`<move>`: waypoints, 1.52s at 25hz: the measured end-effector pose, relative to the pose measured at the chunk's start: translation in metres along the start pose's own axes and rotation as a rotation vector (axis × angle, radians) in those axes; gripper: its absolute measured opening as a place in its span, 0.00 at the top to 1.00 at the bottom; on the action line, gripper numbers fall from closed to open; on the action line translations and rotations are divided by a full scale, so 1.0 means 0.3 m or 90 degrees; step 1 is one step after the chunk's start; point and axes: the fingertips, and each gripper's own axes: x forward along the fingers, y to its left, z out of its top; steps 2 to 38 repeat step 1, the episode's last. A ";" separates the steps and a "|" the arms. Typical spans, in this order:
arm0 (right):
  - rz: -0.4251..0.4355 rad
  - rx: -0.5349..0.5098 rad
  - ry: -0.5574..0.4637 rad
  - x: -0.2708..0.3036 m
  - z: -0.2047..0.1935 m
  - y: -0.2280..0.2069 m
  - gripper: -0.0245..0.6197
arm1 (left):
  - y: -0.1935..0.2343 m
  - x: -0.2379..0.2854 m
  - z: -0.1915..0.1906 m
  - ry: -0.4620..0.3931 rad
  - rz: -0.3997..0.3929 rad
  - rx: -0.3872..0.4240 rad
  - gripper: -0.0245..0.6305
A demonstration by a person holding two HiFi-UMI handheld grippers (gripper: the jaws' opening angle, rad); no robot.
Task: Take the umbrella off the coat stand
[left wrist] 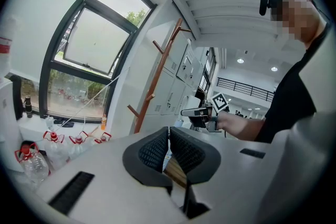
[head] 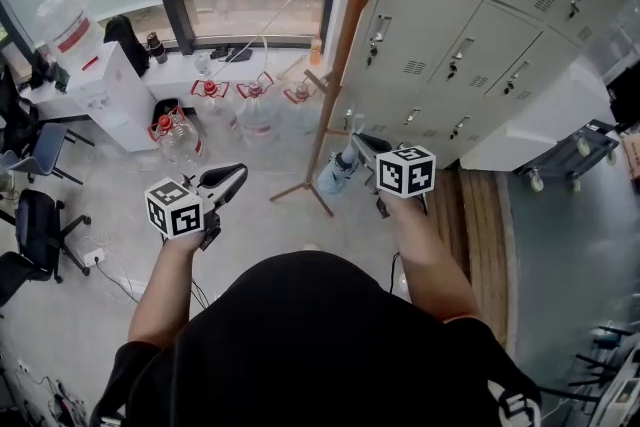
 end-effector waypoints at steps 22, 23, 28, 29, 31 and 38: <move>0.000 0.001 0.000 -0.002 0.000 0.000 0.94 | -0.002 0.001 0.000 0.001 0.000 0.000 0.92; 0.000 0.001 0.000 -0.002 0.000 0.000 0.94 | -0.002 0.001 0.000 0.001 0.000 0.000 0.92; 0.000 0.001 0.000 -0.002 0.000 0.000 0.94 | -0.002 0.001 0.000 0.001 0.000 0.000 0.92; 0.000 0.001 0.000 -0.002 0.000 0.000 0.94 | -0.002 0.001 0.000 0.001 0.000 0.000 0.92; 0.000 0.001 0.000 -0.002 0.000 0.000 0.94 | -0.002 0.001 0.000 0.001 0.000 0.000 0.92; 0.000 0.001 0.000 -0.002 0.000 0.000 0.94 | -0.002 0.001 0.000 0.001 0.000 0.000 0.92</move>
